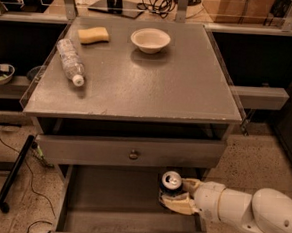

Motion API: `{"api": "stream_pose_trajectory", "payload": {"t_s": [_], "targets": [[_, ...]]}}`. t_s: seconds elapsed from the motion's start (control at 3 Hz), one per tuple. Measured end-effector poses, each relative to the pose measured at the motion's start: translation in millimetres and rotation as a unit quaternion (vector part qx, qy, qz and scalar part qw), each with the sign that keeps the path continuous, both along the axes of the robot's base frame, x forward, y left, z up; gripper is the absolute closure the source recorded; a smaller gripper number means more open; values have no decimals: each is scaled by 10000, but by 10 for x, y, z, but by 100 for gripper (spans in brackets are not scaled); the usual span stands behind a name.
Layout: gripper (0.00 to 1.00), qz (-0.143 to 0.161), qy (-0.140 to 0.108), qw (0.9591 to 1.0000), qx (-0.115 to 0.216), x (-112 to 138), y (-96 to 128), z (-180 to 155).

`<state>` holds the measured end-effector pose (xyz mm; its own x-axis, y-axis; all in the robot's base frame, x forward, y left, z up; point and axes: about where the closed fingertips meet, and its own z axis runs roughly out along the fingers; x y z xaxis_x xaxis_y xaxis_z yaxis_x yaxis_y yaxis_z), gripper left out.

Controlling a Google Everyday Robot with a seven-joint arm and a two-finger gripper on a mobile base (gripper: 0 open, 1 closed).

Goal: Place pepsi can into middle drawer

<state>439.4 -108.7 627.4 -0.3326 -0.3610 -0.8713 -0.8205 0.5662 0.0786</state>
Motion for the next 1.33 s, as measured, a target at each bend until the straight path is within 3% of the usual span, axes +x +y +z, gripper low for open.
{"api": "stream_pose_trajectory", "payload": {"t_s": [0.67,1.33], "targets": [[100,-51,397,9992,33,-18,67,-519],[100,-139,418,9990,108,-41,124,-636]]}}
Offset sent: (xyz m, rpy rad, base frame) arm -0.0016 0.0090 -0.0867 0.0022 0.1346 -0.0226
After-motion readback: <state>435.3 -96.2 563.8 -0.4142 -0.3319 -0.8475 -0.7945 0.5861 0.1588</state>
